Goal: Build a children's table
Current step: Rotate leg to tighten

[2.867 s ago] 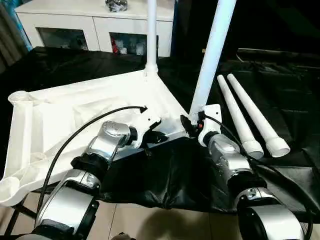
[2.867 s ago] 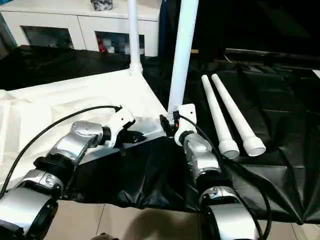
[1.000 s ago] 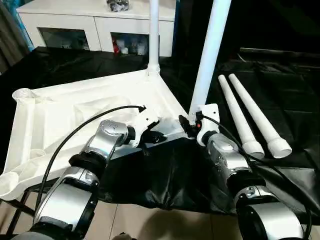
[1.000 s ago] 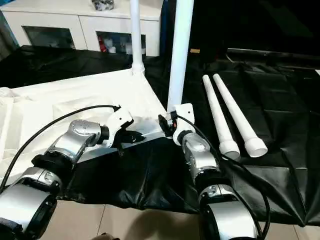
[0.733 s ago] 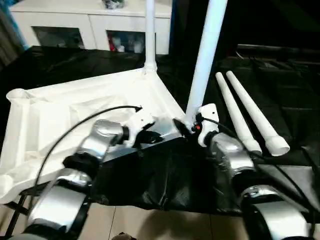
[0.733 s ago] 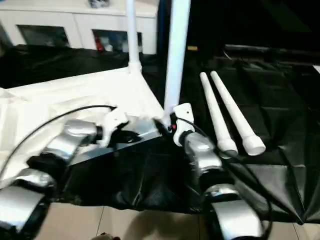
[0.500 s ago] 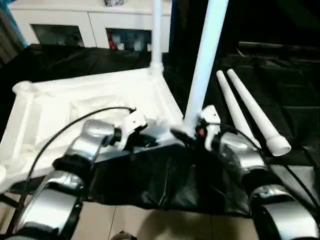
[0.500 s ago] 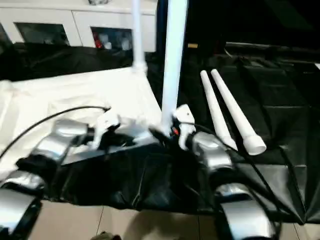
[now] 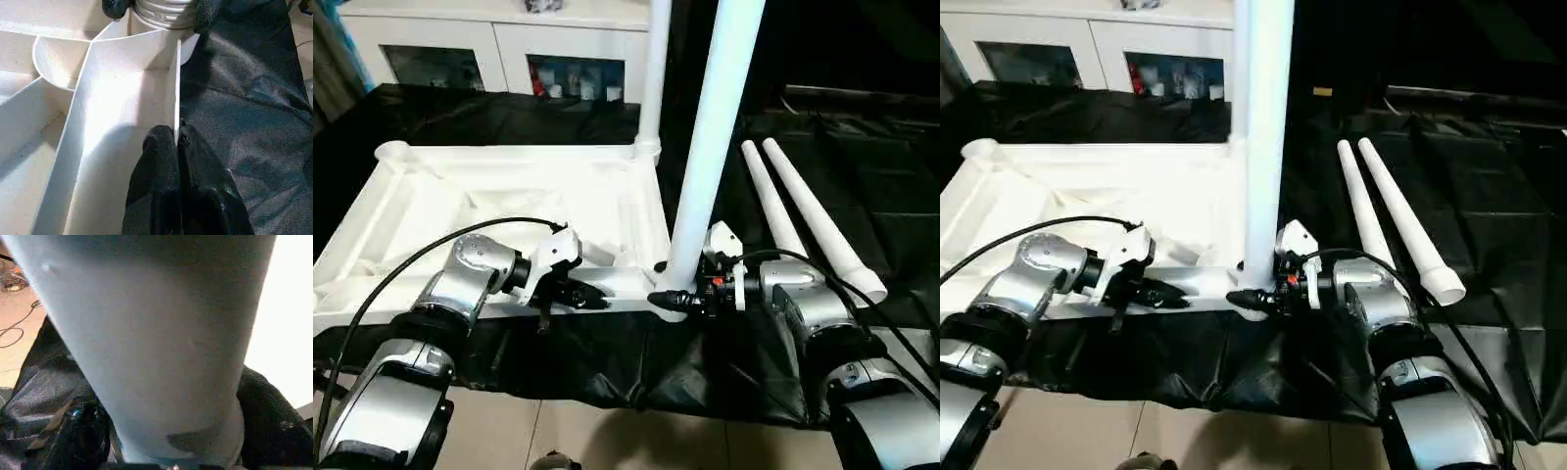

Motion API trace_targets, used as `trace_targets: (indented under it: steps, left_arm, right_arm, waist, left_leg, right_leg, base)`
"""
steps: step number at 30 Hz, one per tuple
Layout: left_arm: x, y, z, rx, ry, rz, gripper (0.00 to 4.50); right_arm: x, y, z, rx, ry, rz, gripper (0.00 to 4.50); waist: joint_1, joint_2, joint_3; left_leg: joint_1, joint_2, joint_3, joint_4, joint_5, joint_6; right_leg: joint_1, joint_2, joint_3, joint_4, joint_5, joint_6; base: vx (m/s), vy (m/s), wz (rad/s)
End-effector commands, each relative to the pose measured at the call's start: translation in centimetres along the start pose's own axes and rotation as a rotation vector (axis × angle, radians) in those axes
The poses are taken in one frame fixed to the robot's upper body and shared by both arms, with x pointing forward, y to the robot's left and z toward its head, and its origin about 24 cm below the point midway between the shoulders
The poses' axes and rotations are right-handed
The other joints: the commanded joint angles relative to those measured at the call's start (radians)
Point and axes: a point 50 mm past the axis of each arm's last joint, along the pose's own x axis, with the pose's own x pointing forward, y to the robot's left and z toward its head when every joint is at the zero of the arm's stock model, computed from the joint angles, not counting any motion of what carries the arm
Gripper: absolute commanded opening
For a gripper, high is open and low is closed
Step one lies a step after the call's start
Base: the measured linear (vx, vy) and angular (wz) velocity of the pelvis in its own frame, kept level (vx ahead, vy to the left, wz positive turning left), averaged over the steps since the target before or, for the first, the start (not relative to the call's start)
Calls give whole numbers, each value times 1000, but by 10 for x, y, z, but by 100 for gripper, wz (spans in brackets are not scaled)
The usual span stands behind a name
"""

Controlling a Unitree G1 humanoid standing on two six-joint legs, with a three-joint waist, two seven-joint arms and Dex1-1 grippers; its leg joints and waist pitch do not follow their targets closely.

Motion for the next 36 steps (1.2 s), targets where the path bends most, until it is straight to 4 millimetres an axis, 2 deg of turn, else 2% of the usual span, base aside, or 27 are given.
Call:
trace_targets:
  steps: [1,4,5,6,7,8,9,10,11,12,13,14,15,16,18,19,20,21,22,23,25,27,28,29,31,33,36]
  left_arm:
    - [7,0,4,14,-9,-14,0]
    - [12,5,9,-7,-31,49,0]
    - [13,7,10,-16,-39,74,0]
    - [14,8,11,-21,-43,87,0]
    - [22,15,15,-42,-33,186,0]
    - [22,15,15,-42,-33,186,0]
    - [24,16,16,-45,-31,202,0]
    - [25,17,16,-48,-29,213,0]
    - [34,19,22,-55,-38,257,0]
    - [34,19,22,-55,-38,257,0]
    - [47,21,31,-66,-57,296,0]
    - [57,20,37,-74,-71,315,0]
    - [61,20,40,-78,-78,323,0]
    - [61,20,40,-78,-78,323,0]
    - [74,18,48,-81,-99,324,0]
    - [81,15,52,-65,-110,316,0]
    - [81,15,52,-65,-111,316,0]
    - [81,14,52,-55,-114,308,0]
    - [79,14,50,-45,-117,297,0]
    - [78,14,49,-39,-118,292,0]
    - [71,14,46,-25,-117,281,0]
    - [65,13,42,-4,-113,264,0]
    - [63,12,40,0,-108,257,0]
    - [58,12,37,10,-101,245,0]
    - [48,9,29,22,-98,204,0]
    - [39,7,24,24,-103,171,0]
    - [30,6,19,28,-88,137,0]
  right_arm:
    - [14,12,-11,30,38,86,281]
    - [20,14,-13,72,-19,22,279]
    - [22,13,-14,87,-37,-11,279]
    - [22,13,-14,95,-44,-30,279]
    - [30,5,-16,96,-49,-224,279]
    - [30,5,-16,96,-49,-224,279]
    - [31,4,-17,96,-49,-254,278]
    - [31,3,-17,96,-49,-277,278]
    - [37,-2,-18,131,-64,-403,278]
    - [37,-2,-18,131,-64,-403,278]
    - [45,-7,-17,187,-83,-548,278]
    - [51,-9,-17,221,-86,-641,278]
    - [53,-10,-16,238,-86,-685,278]
    - [53,-10,-16,238,-86,-685,278]
    - [67,-9,-7,246,-119,-724,278]
    - [77,-7,4,228,-172,-720,278]
    - [77,-7,4,228,-172,-720,278]
    - [78,-7,9,219,-200,-712,312]
    - [76,-8,11,221,-217,-700,312]
    - [76,-8,12,222,-229,-696,347]
    - [71,-10,12,205,-237,-676,352]
    - [66,-12,12,182,-233,-656,360]
    - [64,-12,12,176,-231,-649,388]
    - [60,-12,11,152,-223,-619,396]
    - [52,-12,9,102,-195,-545,396]
    - [45,-9,6,50,-159,-434,396]
    - [35,-3,1,7,-119,-291,396]
  waist:
    - [3,-4,-67]
    - [6,-7,-68]
    - [6,-6,-65]
    - [6,-6,-61]
    - [4,-9,-57]
    - [1,-8,-55]
    - [-1,-9,-51]
    - [-3,-10,-50]
    - [-3,-10,-53]
    - [-8,-9,-51]
    - [-9,-11,-52]
    - [-14,-4,-52]
    - [-18,-6,-52]
    - [-18,-7,-52]
    - [-17,-5,-55]
    - [-17,-9,-55]
    - [-17,-8,-57]
    - [-16,-9,-58]
    - [-15,-11,-59]
    - [-14,-10,-60]
    - [-13,-10,-61]
    - [-14,-10,-61]
    - [-14,-8,-61]
    - [-16,-9,-61]
    - [-14,-5,-65]
    - [-14,-6,-71]
    - [-9,-7,-69]
  left_leg:
    - [17,63,-24,-61,-135,79]
    - [18,64,-24,-61,-125,83]
    - [18,64,-25,-63,-146,75]
    - [22,65,-25,-67,-178,59]
    - [23,65,-27,-71,-216,40]
    - [24,65,-26,-72,-232,23]
    - [31,62,-34,-77,-281,-3]
    - [30,62,-35,-77,-292,-10]
    - [33,64,-38,-79,-294,-19]
    - [36,63,-38,-82,-307,-26]
    - [34,62,-39,-83,-309,-24]
    - [35,65,-38,-85,-301,-36]
    - [39,63,-39,-86,-312,-47]
    - [39,60,-39,-85,-317,-44]
    - [34,59,-34,-83,-291,-21]
    - [34,57,-34,-83,-290,-14]
    - [34,57,-34,-82,-284,-11]
    - [32,56,-33,-82,-263,0]
    - [30,55,-32,-81,-253,6]
    - [28,56,-31,-80,-232,18]
    - [23,55,-30,-78,-204,35]
    - [22,56,-30,-78,-197,43]
    - [23,56,-30,-77,-193,44]
    - [22,56,-29,-78,-188,47]
    - [16,57,-28,-73,-165,57]
    - [13,58,-24,-63,-108,87]
    - [13,59,-22,-61,-112,111]
  right_leg:
    - [51,-88,51,-58,-60,-277]
    - [51,-88,51,-57,-48,-272]
    - [49,-88,50,-62,-83,-269]
    - [46,-89,51,-68,-136,-261]
    - [45,-92,52,-76,-208,-248]
    - [39,-92,55,-78,-244,-239]
    - [39,-98,55,-91,-350,-213]
    - [40,-100,56,-94,-388,-200]
    - [38,-102,57,-97,-410,-183]
    - [34,-97,57,-99,-411,-180]
    - [37,-98,57,-100,-411,-177]
    - [31,-97,60,-96,-379,-186]
    - [30,-94,58,-97,-376,-188]
    - [32,-94,56,-99,-378,-186]
    - [34,-93,60,-97,-310,-191]
    - [36,-92,58,-97,-302,-188]
    - [38,-94,59,-95,-291,-189]
    - [41,-92,59,-93,-262,-193]
    - [42,-92,59,-92,-246,-196]
    - [45,-92,59,-88,-217,-200]
    - [51,-92,58,-83,-177,-211]
    - [52,-93,57,-82,-168,-217]
    - [51,-92,56,-81,-163,-219]
    - [52,-89,55,-80,-152,-223]
    - [58,-88,53,-73,-109,-234]
    - [56,-82,50,-56,9,-260]
    - [55,-85,49,-56,20,-273]
  base:
    - [0,0,0]
    - [0,0,0]
    - [0,0,0]
    - [0,0,0]
    - [0,0,0]
    - [0,0,0]
    - [0,0,0]
    - [0,0,0]
    - [0,0,0]
    - [0,0,0]
    - [0,0,0]
    - [0,0,0]
    - [0,0,0]
    - [0,0,0]
    - [0,0,0]
    - [0,0,0]
    - [0,0,0]
    - [0,0,0]
    - [0,0,0]
    - [0,0,0]
    - [0,0,0]
    - [0,0,0]
    - [0,0,0]
    - [0,0,0]
    - [0,0,0]
    - [0,0,0]
    - [0,0,0]
